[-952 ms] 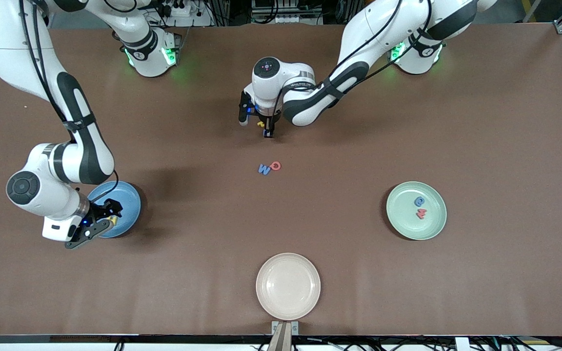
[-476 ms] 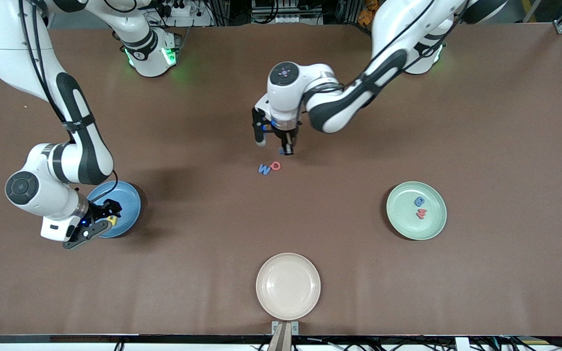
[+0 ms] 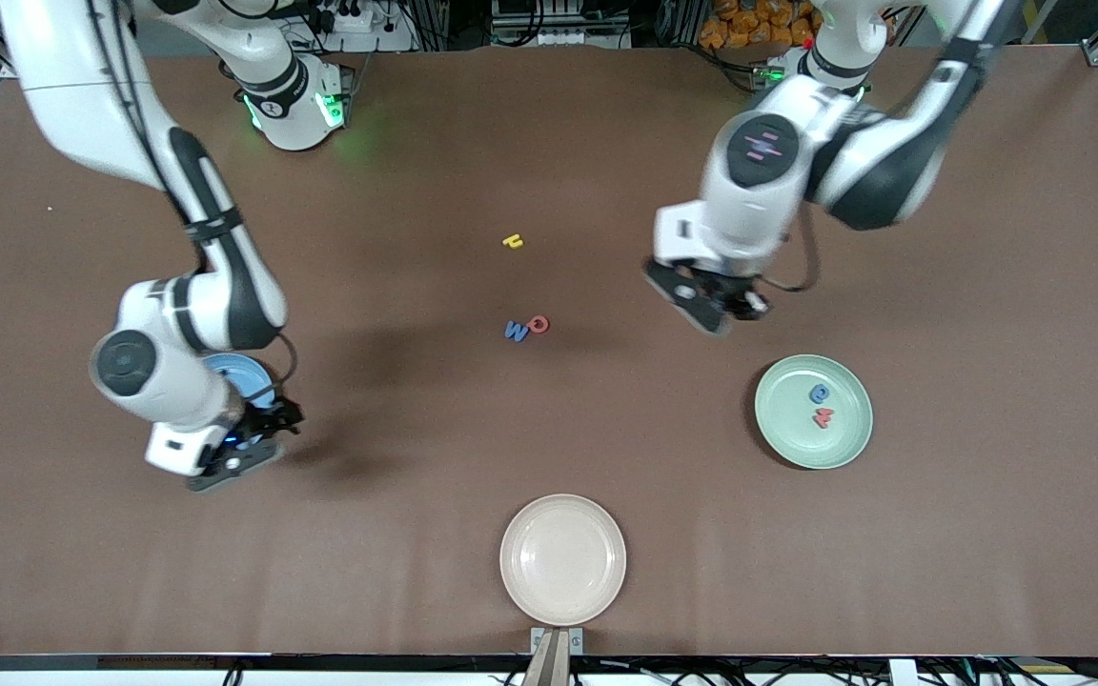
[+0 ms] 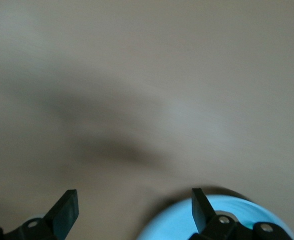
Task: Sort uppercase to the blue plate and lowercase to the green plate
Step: 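Place the 'E' on the green plate while the right gripper reaches 'Q'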
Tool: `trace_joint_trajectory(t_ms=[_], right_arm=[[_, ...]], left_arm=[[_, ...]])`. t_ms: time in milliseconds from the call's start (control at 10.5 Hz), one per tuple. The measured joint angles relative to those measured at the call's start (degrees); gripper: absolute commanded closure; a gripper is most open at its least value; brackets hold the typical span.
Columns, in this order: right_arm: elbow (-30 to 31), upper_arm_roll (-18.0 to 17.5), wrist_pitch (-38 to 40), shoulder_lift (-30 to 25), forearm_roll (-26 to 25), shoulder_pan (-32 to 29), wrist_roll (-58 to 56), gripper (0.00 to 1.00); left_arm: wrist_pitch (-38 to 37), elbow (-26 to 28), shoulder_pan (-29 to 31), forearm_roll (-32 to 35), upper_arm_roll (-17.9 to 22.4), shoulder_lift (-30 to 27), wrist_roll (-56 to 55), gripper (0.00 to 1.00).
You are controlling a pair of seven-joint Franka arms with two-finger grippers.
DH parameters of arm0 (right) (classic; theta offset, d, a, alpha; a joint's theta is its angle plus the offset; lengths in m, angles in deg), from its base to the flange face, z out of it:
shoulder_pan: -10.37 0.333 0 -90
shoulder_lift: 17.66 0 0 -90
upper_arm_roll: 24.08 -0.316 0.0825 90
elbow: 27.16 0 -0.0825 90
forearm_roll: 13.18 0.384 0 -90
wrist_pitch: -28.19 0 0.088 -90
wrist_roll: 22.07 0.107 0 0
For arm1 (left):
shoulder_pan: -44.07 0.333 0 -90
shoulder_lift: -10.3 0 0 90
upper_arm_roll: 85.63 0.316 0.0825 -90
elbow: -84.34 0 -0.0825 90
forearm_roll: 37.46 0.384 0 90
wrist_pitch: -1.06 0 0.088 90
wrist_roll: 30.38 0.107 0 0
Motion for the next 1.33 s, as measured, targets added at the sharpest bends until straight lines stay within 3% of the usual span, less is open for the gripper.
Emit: trace_joint_trajectory(t_ms=[190,476,762,857,952,1048,1143,1333], right_arm=[[-0.1,-0.2,0.1,0.2,0.0,7.5,3.3,0.0],[-0.3,-0.2,0.2,0.3,0.0,18.7,4.3,0.0],[-0.4,-0.1,0.5,0.8,-0.1,27.4,5.2,0.0],[-0.5,-0.1,0.5,1.4,-0.2,29.7,5.6,0.0],[-0.5,-0.1,0.4,2.3,-0.4,31.5,5.6,0.0],[-0.5,0.0,0.2,3.3,-1.2,32.9,5.6,0.0],[-0.5,0.0,-0.5,4.2,-2.5,33.5,5.6,0.0],[-0.6,0.2,-1.5,4.9,-3.7,33.5,1.9,0.0]], left_arm=[[0.2,1.6,3.1,-1.7,6.6,1.2,-0.2,1.0],[5.9,1.8,2.5,-1.9,15.5,7.6,-1.4,1.0],[11.1,-2.5,2.2,-1.9,19.6,17.2,-1.4,1.0],[11.5,-4.2,1.4,-1.9,20.3,19.4,-1.4,0.93],[11.6,-6.0,0.4,-1.9,20.7,20.8,-1.6,0.86],[11.5,-7.1,-0.7,-1.9,20.8,21.5,-2.1,0.15],[11.5,-7.7,-1.4,-1.9,20.9,21.9,-2.5,0.0],[11.5,-8.4,-1.9,-1.9,21.0,22.0,-2.5,0.0]])
